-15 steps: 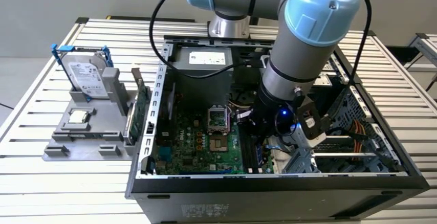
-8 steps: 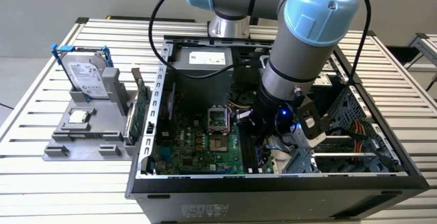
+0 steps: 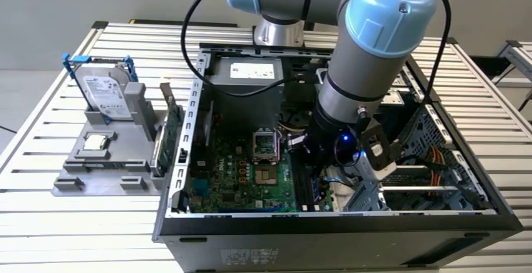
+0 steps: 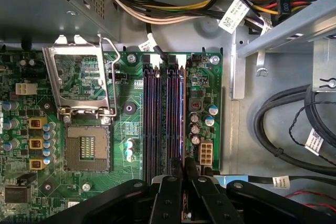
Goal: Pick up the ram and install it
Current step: 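Insert the ram into the slot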
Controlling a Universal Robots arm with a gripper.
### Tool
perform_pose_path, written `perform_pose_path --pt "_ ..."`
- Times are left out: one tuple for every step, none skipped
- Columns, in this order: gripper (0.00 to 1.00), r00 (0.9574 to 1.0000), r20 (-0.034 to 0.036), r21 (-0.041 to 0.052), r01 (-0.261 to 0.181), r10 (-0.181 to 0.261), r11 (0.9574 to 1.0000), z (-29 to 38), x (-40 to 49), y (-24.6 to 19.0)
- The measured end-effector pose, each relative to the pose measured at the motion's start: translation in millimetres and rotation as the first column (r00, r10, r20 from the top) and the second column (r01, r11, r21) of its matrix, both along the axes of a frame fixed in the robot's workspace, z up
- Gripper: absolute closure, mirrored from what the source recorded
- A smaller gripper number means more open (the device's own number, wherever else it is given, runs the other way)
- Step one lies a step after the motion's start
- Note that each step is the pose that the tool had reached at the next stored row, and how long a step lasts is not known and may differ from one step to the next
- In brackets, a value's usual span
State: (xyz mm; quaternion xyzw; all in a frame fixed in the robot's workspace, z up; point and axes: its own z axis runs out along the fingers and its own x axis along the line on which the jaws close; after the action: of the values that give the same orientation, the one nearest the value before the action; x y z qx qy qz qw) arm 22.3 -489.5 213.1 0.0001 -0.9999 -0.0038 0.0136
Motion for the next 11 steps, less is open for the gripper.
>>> perform_pose_path --pt "1.00 1.0000 -0.0001 -0.0001 0.000 0.000 1.0000 0.0 0.0 0.0" --pt "1.00 1.0000 -0.0001 -0.0002 0.000 0.000 1.0000 0.0 0.0 0.0" --pt "1.00 1.0000 -0.0002 -0.0001 0.000 0.000 1.0000 0.0 0.0 0.0" --pt "1.00 1.0000 -0.0001 0.0001 0.000 0.000 1.0000 -0.1 0.0 -0.1" --pt "1.00 1.0000 -0.0001 0.0001 0.000 0.000 1.0000 -0.2 0.0 -0.1" --pt "1.00 1.0000 -0.0001 0.0001 0.000 0.000 1.0000 -0.2 0.0 -0.1" --pt "1.00 1.0000 -0.0001 0.0001 0.000 0.000 1.0000 -0.1 0.0 -0.2" --pt "1.00 1.0000 -0.0002 0.0001 0.001 -0.001 1.0000 -0.1 -0.1 -0.2" --pt "1.00 1.0000 -0.0002 0.0000 0.001 -0.001 1.0000 -0.1 -0.1 -0.2" --pt "1.00 1.0000 -0.0002 -0.0001 0.000 0.000 1.0000 -0.1 0.1 -0.2" --pt "1.00 1.0000 -0.0002 -0.0001 0.001 -0.001 1.0000 -0.1 0.1 -0.2"
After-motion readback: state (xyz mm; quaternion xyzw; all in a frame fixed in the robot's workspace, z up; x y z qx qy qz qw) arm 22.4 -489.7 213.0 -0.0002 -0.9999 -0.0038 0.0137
